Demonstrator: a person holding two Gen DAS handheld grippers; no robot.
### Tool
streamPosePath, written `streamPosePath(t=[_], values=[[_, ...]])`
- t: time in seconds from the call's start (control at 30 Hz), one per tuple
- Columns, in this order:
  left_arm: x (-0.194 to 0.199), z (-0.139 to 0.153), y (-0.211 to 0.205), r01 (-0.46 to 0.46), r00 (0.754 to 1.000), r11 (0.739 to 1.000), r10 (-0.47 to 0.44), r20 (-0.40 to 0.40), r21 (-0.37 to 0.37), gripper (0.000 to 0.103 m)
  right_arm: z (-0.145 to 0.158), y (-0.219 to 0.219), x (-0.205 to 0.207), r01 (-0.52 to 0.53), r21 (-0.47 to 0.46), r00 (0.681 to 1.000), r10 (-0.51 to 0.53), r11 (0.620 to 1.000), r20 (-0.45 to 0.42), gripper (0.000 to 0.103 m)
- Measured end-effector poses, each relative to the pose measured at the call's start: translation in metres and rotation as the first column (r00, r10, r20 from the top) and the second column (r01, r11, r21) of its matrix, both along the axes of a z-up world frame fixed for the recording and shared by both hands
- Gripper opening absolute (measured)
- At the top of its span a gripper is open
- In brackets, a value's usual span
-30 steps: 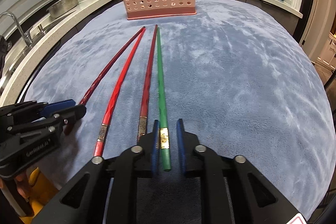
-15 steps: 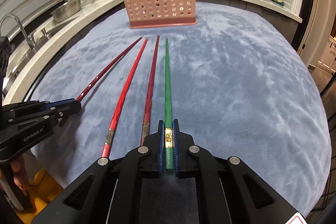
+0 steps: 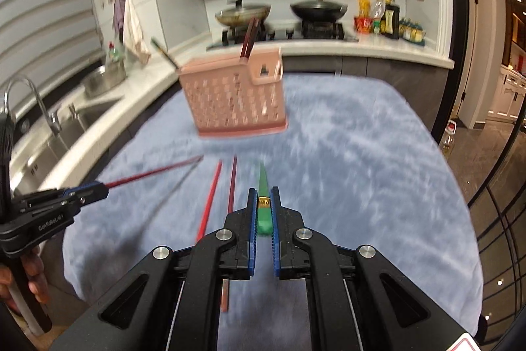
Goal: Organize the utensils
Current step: 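Lift both chopsticks and carry them upright over the pink caddy, then lower the chopsticks into the caddy and open both tools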
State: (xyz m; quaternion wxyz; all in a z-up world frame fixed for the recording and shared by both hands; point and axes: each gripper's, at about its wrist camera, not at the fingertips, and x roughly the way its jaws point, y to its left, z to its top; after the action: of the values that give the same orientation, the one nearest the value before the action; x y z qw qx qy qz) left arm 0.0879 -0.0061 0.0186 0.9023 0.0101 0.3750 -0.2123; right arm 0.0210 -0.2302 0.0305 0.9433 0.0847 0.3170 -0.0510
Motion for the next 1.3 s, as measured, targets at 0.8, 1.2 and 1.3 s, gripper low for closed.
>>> streamPosePath(t=[0.8, 1.2, 1.3], values=[[0.072, 0.122, -0.003, -0.021, 0.973, 0.992, 0.049, 0.226, -0.124, 0.007, 0.092, -0.05, 0.054, 0.016, 0.109, 0.974, -0.04, 0.994, 0.222, 0.007], [0.124, 0.206, -0.025, -0.02, 0.905, 0.978, 0.106, 0.412, -0.208, 0.007, 0.165, -0.06, 0.13, -0.03, 0.144, 0.92, -0.029, 0.989, 0.391, 0.007], [0.142, 0.206, -0.032, -0.025, 0.908, 0.979, 0.107, 0.405, -0.203, 0.007, 0.166, -0.057, 0.152, -0.031, 0.144, 0.921, -0.028, 0.989, 0.389, 0.007]])
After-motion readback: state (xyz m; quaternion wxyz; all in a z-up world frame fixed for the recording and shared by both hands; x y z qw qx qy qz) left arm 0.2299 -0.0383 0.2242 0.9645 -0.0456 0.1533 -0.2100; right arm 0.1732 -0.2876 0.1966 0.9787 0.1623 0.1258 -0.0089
